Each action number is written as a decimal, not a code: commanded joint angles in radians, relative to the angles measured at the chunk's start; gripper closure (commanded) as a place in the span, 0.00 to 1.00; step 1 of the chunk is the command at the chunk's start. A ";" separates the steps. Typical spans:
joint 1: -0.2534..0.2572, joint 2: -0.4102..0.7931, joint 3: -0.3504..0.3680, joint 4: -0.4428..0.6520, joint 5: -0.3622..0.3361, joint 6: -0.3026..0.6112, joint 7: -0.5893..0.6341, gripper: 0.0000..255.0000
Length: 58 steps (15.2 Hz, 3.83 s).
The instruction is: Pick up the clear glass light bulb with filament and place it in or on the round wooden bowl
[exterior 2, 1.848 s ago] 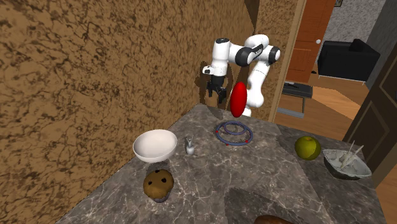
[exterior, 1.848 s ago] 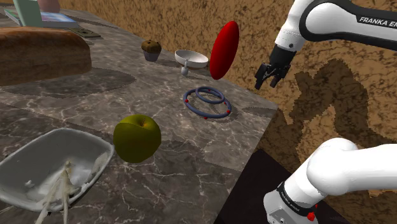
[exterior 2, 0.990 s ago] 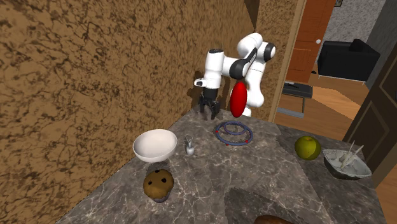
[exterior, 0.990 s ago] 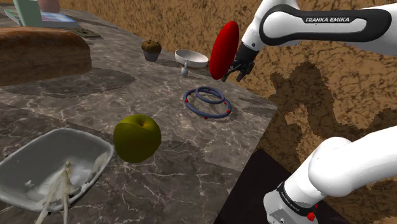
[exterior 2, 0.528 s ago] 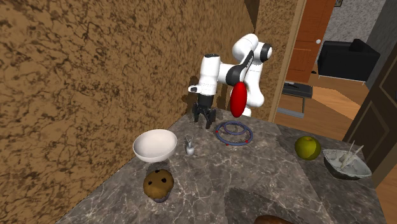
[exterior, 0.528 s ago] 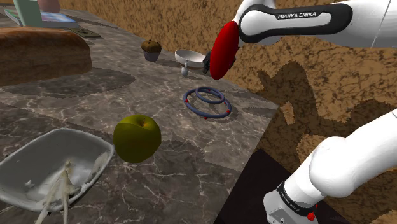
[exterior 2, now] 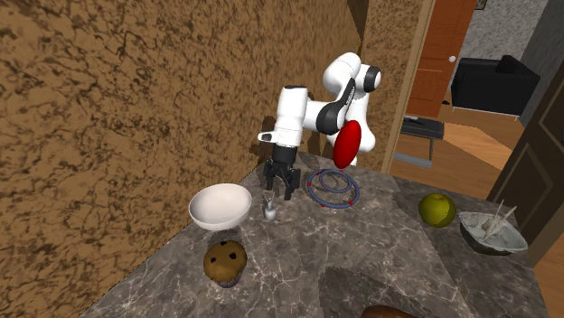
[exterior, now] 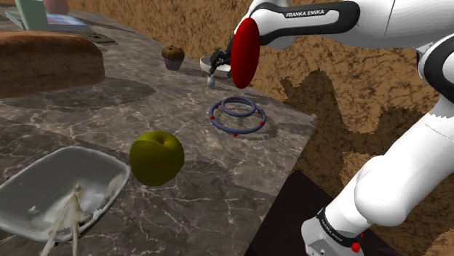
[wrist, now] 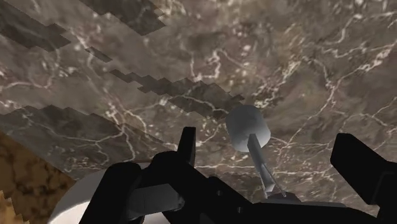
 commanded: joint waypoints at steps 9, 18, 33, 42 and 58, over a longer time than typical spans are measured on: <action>0.004 0.089 0.003 0.007 0.008 0.094 -0.009 0.00; 0.004 0.089 0.003 0.007 0.008 0.094 -0.009 1.00; 0.003 0.068 0.001 0.089 0.000 -0.009 0.003 1.00; 0.002 0.061 0.000 0.201 -0.008 -0.128 0.016 1.00; -0.087 0.293 -0.056 0.595 0.048 -0.307 -0.123 1.00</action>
